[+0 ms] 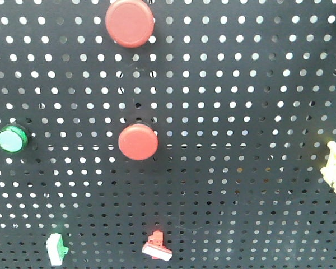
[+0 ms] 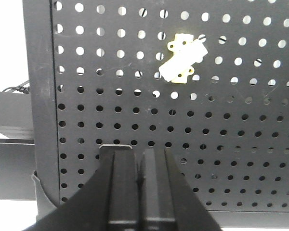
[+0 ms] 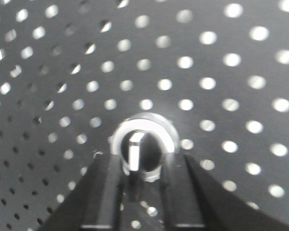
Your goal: Rotate knob clockwise with right arm
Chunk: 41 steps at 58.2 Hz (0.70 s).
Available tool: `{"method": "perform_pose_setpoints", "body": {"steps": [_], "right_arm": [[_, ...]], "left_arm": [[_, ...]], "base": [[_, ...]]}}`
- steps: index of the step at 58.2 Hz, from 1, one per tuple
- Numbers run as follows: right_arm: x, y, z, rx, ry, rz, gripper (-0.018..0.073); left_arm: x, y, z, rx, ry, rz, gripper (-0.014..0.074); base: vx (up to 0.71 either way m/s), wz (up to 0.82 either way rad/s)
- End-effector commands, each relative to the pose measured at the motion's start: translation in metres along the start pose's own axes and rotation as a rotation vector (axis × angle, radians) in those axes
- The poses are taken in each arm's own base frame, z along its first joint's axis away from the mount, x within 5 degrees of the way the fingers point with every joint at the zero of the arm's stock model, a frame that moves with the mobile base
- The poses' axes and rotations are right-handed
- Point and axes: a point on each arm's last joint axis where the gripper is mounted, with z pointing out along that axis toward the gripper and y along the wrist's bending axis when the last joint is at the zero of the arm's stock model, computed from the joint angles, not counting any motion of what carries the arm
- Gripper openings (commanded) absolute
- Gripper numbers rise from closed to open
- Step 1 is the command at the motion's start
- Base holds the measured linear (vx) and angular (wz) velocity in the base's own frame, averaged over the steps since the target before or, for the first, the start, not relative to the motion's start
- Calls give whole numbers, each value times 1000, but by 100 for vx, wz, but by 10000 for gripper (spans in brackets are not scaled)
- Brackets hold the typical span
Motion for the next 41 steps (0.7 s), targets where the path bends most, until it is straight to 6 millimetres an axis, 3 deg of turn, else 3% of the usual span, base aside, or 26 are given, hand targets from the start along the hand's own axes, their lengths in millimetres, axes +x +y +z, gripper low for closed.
{"method": "perform_pose_setpoints", "body": {"steps": [1,19,28,31,41], "right_arm": [[-9,-9,-3,69,-73,6,222],[-11,-5,-2,27,-93,46,125],[-10,-3,5,15,-78,67,27],[-10,-3,7,12,-76,102,-17],[-9,-2,15,-1,-67,315,-9]], "left_arm": [[-3,1,0,-5,-69,-12,-6],[-3,1,0,-5,-69,-12,-6],[-3,1,0,-5,-69,-12,-6],[-3,1,0,-5,-69,-12,-6],[-3,1,0,-5,-69,-12,-6]], "base": [[0,0],[0,0],[0,0],[0,0],[0,0]]}}
